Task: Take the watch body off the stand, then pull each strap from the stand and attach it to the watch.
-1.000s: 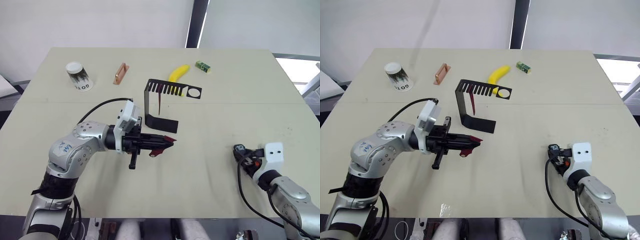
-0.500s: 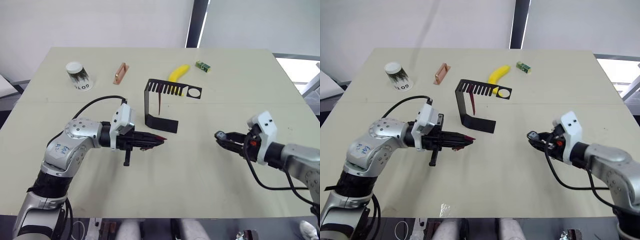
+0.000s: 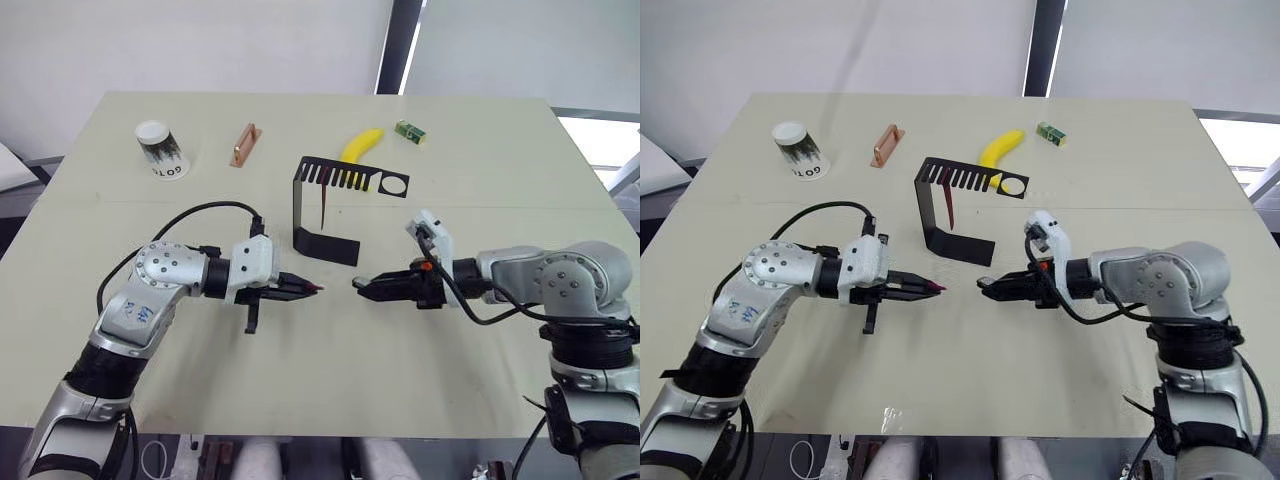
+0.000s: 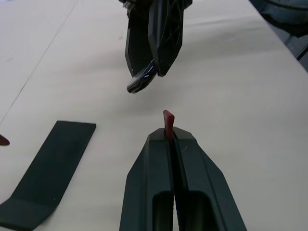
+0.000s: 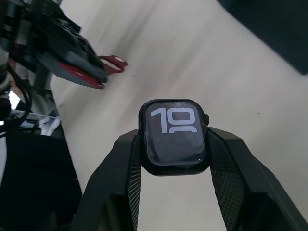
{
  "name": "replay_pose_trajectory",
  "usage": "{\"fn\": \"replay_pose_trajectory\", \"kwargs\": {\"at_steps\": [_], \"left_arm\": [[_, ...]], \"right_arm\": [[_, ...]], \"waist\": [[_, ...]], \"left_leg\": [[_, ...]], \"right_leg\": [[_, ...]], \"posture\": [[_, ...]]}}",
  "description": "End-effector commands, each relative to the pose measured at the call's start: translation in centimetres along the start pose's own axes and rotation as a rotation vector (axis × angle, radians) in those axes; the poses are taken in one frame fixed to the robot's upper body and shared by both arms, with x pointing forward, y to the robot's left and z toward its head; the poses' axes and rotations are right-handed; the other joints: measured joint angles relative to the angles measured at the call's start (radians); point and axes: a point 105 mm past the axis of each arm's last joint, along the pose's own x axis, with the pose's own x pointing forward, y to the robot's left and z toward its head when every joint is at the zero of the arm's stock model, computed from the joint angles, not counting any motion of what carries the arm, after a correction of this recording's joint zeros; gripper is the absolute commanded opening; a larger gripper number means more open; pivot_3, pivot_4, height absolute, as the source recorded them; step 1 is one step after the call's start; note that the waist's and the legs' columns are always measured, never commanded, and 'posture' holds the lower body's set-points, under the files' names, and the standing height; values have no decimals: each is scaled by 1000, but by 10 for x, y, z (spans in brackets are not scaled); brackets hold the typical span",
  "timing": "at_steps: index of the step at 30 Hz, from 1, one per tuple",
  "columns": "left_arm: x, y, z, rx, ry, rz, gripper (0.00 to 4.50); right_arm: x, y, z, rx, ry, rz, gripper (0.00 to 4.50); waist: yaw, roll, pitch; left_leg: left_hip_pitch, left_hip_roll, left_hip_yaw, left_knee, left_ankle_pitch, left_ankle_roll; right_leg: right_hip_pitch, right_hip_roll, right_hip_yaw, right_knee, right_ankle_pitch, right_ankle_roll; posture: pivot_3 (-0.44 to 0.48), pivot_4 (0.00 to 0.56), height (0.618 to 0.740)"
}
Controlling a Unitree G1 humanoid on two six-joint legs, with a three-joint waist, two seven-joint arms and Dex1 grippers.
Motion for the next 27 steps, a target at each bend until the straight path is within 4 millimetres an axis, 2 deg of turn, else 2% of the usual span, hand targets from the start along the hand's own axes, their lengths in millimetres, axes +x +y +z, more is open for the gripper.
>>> {"fn": "replay_pose_trajectory", "kwargs": {"at_steps": [1,9,13,27], "left_arm": [[-1,3,6,71,17,35,0],[5,7,10,84,13,63,0],[9,8,13,88,4,65,0],[15,16,15,111,3,81,0]], "right_arm": [[2,4,7,5,4,10,1520],[8,5,14,34,6,29,1520],[10,4,17,40,7,28,1520],[13,3,16,62,14,31,1520]], "waist": [[-1,0,0],[-3,0,0],[-5,0,0],[-26,0,0]], "left_leg": [[0,0,0,0,0,0],[-4,0,0,2,0,0],[-15,0,0,8,0,0],[-15,0,-1,7,0,0]], "right_leg": [[-1,0,0,0,0,0],[-4,0,0,2,0,0],[-16,0,0,10,0,0],[-16,0,-1,11,0,0]], "posture": [[0,150,740],[0,150,740],[0,150,740],[0,150,740]]}}
